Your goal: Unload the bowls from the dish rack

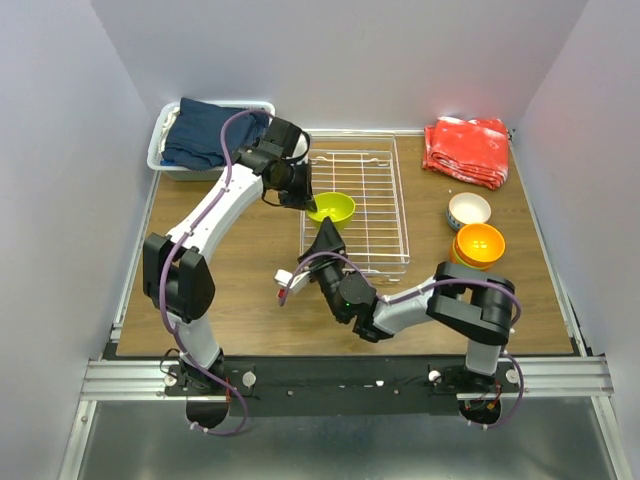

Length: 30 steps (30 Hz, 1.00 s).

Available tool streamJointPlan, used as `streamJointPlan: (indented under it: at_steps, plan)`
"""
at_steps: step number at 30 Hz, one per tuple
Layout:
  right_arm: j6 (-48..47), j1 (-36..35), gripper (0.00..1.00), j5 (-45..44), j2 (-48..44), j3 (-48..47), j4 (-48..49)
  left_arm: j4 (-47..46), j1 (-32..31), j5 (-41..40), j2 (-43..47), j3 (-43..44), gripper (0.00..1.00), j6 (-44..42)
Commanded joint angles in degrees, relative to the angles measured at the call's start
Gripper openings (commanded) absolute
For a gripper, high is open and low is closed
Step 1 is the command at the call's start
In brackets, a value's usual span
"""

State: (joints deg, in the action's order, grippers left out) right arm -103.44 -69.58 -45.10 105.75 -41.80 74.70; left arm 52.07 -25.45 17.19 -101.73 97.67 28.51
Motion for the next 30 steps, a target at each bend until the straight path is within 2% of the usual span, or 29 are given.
streamJointPlan:
  at_steps: [1,3,6,9,10,12,13,14,16,19,22,26,30]
  plan:
    - [4.2,0.68,0.85,-4.02,-3.36,-1.53,28.67,-0.83,0.4,-4.79,1.28,6.65,0.0,-2.14]
    - [5.52,0.76,0.89,-6.13,-5.63,-1.18,27.0,-1.71,0.4,-6.46,1.19,8.67,0.0,-2.15]
    - [11.48,0.59,0.97,-9.12,-8.71,0.05,18.58,-3.11,0.67,-8.14,0.49,10.78,0.0,-1.8]
    - [22.46,0.33,1.0,-12.11,-13.98,-0.03,4.1,-6.01,0.67,-9.63,0.31,11.05,0.0,-1.36]
    - [30.5,0.41,1.0,-12.64,-17.04,-0.47,-6.56,-6.8,0.67,-10.24,0.66,10.97,0.0,-1.35]
    - [40.19,0.32,1.0,-13.26,-21.01,-1.7,-19.08,-9.96,0.67,-12.96,1.27,9.4,0.0,-1.7]
    - [45.81,0.32,1.0,-13.08,-22.68,-4.23,-32.72,-11.11,0.67,-14.1,2.14,8.69,0.0,-1.97]
    - [56.92,0.32,1.0,-11.86,-26.35,-5.65,-39.73,-12.68,0.67,-16.55,2.59,7.98,0.0,-2.49]
    - [69.87,0.5,1.0,-9.84,-29.45,-9.5,-54.39,-14.19,0.67,-18.84,4.51,5.17,0.0,-3.72]
    - [78.98,0.59,1.0,-8.25,-32.89,-12.94,-67.95,-17.17,0.84,-22.19,8.2,-0.01,0.0,-4.78]
    - [88.65,0.5,1.0,-7.99,-33.77,-16.81,-79.65,-20.69,2.76,-23.96,13.46,-7.03,0.0,-3.47]
    - [101.72,1.11,1.0,-6.85,-35.09,-18.66,-89.53,-26.31,6.9,-23.61,20.07,-16.7,0.0,-1.71]
    - [112.3,3.22,1.0,-3.95,-36.06,-21.03,-98.5,-27.29,10.5,-22.82,24.47,-23.3,0.0,-1.0]
